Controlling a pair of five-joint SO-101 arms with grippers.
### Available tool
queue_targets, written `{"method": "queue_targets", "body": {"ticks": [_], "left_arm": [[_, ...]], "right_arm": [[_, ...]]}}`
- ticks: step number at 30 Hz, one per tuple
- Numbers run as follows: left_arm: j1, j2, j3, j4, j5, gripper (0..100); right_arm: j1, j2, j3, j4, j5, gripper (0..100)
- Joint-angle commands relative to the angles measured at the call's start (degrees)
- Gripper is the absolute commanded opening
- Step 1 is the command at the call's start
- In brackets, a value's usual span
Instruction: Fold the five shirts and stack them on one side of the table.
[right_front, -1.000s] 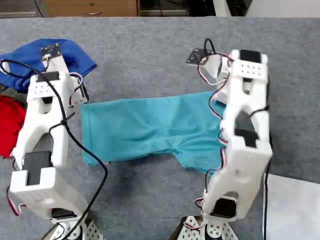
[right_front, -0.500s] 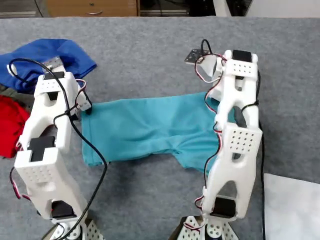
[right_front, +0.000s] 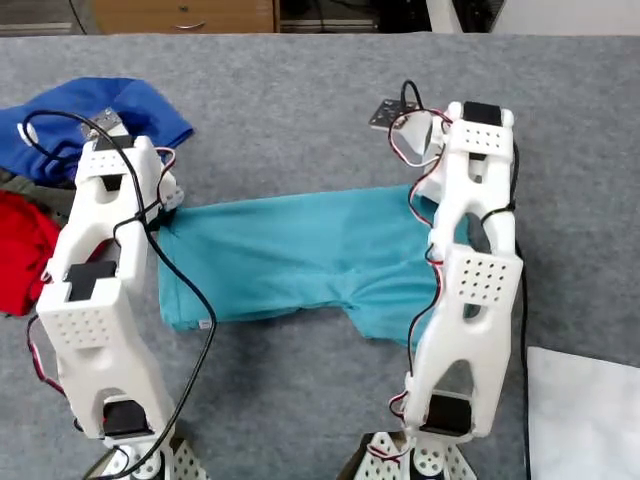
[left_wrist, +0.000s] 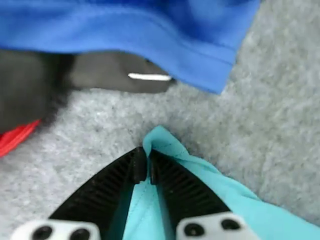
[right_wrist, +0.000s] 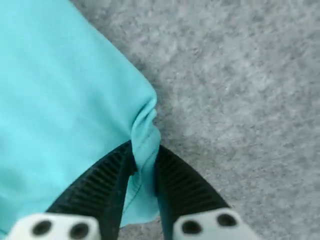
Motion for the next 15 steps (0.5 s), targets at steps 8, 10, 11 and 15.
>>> {"method": "queue_targets", "body": {"ticks": [8,10,11,15], "left_arm": [[-0.44,0.31,-8.7,-0.62,2.2,2],[-0.44,0.31,-10.29,-0.62,2.2,2],[-0.44,0.4,-10.99,-0.62,2.2,2],[-0.44,0.4,-14.07,-0.97,2.2,2]], "right_arm": [[-0.48,-0.57,-8.04,0.0,-0.79,0.5],[-0.48,-0.57,-9.8,0.0,-0.79,0.5],[-0.48,-0.57,-10.59,0.0,-0.79,0.5],[-0.57,-0.48,-13.41,0.0,-0.79,0.5]]}}
